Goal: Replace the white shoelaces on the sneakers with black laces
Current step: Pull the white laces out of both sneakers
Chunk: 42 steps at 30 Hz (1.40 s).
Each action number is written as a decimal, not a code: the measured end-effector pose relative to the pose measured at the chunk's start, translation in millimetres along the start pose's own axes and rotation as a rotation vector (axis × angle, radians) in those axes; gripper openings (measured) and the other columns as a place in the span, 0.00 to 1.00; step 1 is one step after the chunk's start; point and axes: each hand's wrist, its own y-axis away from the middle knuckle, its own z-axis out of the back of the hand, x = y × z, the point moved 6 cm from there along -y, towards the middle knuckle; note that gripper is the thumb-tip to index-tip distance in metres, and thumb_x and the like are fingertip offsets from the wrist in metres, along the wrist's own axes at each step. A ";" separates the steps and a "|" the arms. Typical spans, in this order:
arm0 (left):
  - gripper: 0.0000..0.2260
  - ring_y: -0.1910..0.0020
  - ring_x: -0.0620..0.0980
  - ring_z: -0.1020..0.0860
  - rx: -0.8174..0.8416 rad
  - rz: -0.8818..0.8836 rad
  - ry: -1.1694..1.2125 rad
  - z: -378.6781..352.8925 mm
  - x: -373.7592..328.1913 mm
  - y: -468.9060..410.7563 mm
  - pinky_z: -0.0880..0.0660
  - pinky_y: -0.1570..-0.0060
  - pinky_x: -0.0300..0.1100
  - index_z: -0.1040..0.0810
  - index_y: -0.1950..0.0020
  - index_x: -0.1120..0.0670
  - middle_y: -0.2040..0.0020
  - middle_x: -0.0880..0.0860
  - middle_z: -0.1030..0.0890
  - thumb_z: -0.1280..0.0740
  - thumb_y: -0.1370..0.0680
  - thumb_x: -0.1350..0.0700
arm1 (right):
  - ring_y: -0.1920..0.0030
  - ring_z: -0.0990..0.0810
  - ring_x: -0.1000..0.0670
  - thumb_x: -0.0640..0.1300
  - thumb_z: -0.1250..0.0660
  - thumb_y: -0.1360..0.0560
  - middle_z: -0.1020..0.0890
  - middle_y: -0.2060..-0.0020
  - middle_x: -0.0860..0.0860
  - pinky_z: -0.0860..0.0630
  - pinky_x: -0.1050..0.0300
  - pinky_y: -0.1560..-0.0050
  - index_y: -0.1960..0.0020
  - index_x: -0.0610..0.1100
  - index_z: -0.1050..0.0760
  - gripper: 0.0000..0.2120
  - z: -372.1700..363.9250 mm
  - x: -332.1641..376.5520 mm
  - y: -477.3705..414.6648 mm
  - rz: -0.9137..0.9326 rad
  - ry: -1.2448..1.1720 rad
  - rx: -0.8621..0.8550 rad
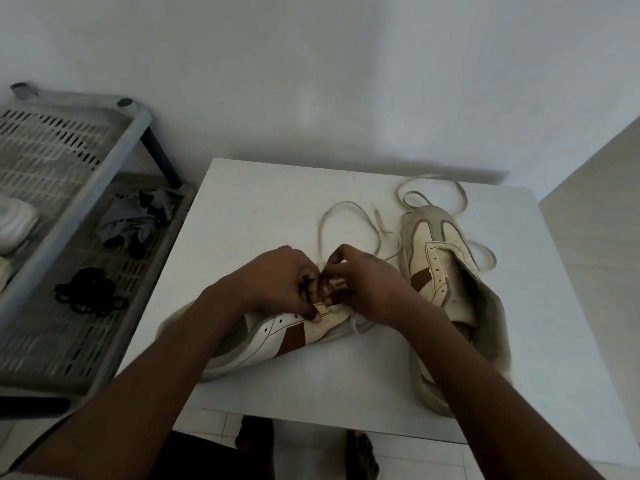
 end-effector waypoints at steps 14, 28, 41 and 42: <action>0.10 0.70 0.38 0.24 0.013 0.024 0.108 0.6 5.4 0.4 0.27 0.63 0.37 0.20 0.67 0.50 0.71 0.42 0.21 0.19 0.37 0.54 | 0.59 0.20 0.44 0.38 0.35 0.24 0.29 0.45 0.49 0.24 0.50 0.63 0.47 0.49 0.26 0.10 4.1 -1.4 -0.8 0.027 0.081 -0.245; 0.08 0.66 0.44 0.20 0.007 0.000 0.137 2.7 3.0 3.4 0.24 0.60 0.41 0.18 0.63 0.52 0.65 0.49 0.17 0.20 0.36 0.55 | 0.57 0.28 0.59 0.44 0.29 0.26 0.31 0.43 0.53 0.28 0.64 0.54 0.41 0.53 0.25 0.14 48.8 -20.5 5.2 -0.116 -0.175 -0.399; 0.11 0.70 0.40 0.24 -0.024 -0.067 0.134 4.7 -3.3 4.0 0.29 0.64 0.35 0.21 0.69 0.46 0.72 0.41 0.22 0.20 0.36 0.56 | 0.49 0.23 0.49 0.42 0.34 0.23 0.29 0.41 0.51 0.24 0.51 0.53 0.40 0.53 0.22 0.13 0.0 5.7 2.2 0.063 0.044 0.103; 0.11 0.70 0.40 0.24 -0.025 -0.068 0.139 4.8 -3.5 4.2 0.29 0.64 0.35 0.21 0.69 0.45 0.72 0.41 0.22 0.20 0.36 0.57 | 0.49 0.23 0.49 0.44 0.34 0.23 0.29 0.42 0.51 0.25 0.52 0.54 0.40 0.53 0.23 0.12 -1.2 5.1 1.4 0.057 0.074 0.108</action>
